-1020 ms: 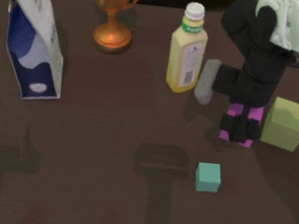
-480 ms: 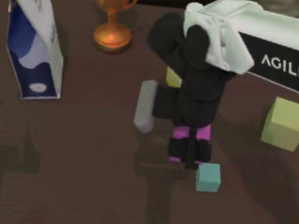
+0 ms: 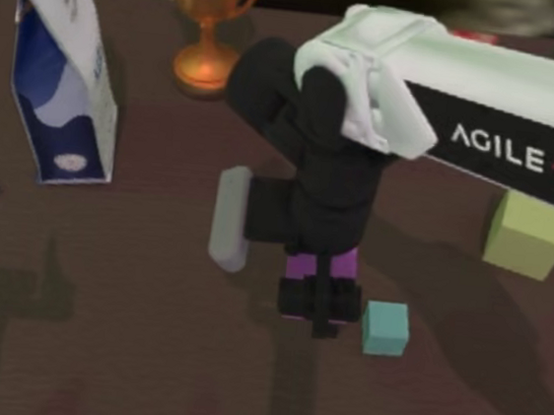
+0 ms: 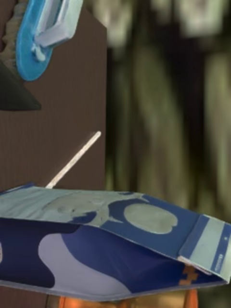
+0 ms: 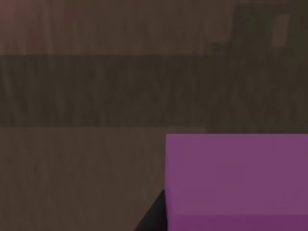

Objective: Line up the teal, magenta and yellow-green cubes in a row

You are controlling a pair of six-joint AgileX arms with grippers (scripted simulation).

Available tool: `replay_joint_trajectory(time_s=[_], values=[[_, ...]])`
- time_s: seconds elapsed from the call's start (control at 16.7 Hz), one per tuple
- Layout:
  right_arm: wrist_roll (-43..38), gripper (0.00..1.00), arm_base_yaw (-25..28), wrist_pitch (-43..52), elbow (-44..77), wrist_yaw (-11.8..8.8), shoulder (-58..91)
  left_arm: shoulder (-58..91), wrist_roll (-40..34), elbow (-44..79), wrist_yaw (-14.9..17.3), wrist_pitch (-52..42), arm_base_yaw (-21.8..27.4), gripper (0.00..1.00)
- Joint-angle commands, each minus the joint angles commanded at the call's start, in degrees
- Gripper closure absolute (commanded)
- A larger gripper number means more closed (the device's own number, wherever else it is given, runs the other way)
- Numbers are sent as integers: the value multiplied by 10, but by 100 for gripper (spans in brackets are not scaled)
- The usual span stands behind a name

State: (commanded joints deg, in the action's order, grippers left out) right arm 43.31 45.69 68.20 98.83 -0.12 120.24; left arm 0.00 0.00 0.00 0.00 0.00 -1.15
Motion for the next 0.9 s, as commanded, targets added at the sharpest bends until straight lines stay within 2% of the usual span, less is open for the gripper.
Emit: replay_joint_trajectory(time_s=[0.42, 0.72, 0.9], values=[[-1, 100, 2, -126, -90, 1, 30, 0, 0, 0, 0, 0, 0, 0], [0, 100, 3, -140, -102, 1, 35, 0, 0, 0, 0, 0, 0, 0], [0, 77, 3, -140, -102, 1, 35, 0, 0, 0, 0, 0, 0, 0]])
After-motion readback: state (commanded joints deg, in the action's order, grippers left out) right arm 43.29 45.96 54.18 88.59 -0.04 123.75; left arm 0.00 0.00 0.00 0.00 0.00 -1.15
